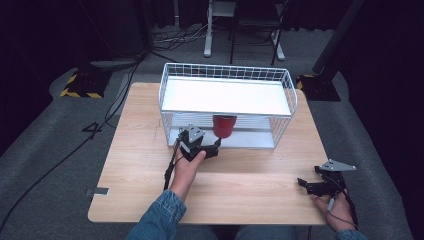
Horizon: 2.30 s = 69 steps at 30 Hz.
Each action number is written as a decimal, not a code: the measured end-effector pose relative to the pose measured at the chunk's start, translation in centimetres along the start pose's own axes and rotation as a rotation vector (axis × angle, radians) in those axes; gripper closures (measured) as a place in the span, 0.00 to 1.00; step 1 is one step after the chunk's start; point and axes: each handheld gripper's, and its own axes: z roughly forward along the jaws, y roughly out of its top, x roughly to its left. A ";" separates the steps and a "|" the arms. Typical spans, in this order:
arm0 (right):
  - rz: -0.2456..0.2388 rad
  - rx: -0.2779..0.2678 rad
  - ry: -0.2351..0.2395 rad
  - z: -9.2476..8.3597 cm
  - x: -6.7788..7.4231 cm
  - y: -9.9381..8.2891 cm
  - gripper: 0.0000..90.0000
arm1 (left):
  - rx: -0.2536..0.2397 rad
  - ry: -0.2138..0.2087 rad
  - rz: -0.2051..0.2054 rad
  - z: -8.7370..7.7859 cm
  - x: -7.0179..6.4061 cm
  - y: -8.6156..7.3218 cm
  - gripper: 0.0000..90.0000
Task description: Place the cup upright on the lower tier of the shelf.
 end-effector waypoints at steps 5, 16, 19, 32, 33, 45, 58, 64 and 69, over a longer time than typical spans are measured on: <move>-0.005 -0.002 0.005 0.0 0.0 0.0 0.08 | -0.009 -0.005 0.011 -2.4 0.1 -0.3 0.17; -0.004 -0.001 0.005 0.0 0.0 0.0 0.08 | -0.007 -0.019 0.066 -7.1 0.6 -1.0 0.17; -0.004 -0.001 0.005 0.0 0.0 0.0 0.08 | -0.013 -0.016 0.086 -8.3 0.7 -1.1 0.17; -0.004 -0.001 0.005 0.0 0.0 0.0 0.08 | 0.015 -0.034 0.136 -11.8 2.8 -2.2 0.17; -0.004 -0.001 0.005 0.0 0.0 0.0 0.08 | 0.029 -0.037 0.139 -11.9 3.1 -2.4 0.17; -0.004 -0.001 0.006 0.0 0.0 0.0 0.08 | 0.099 -0.016 0.091 -13.7 6.3 -4.1 0.17; -0.004 -0.001 0.006 0.0 0.0 0.0 0.08 | 0.149 0.032 0.013 -16.4 9.8 -7.4 0.17; -0.003 -0.001 0.005 0.0 0.0 0.0 0.08 | 0.191 0.038 -0.008 -16.5 10.6 -8.7 0.17; -0.004 -0.001 0.005 0.0 0.0 0.0 0.08 | 0.248 0.071 -0.026 -16.6 11.6 -9.8 0.17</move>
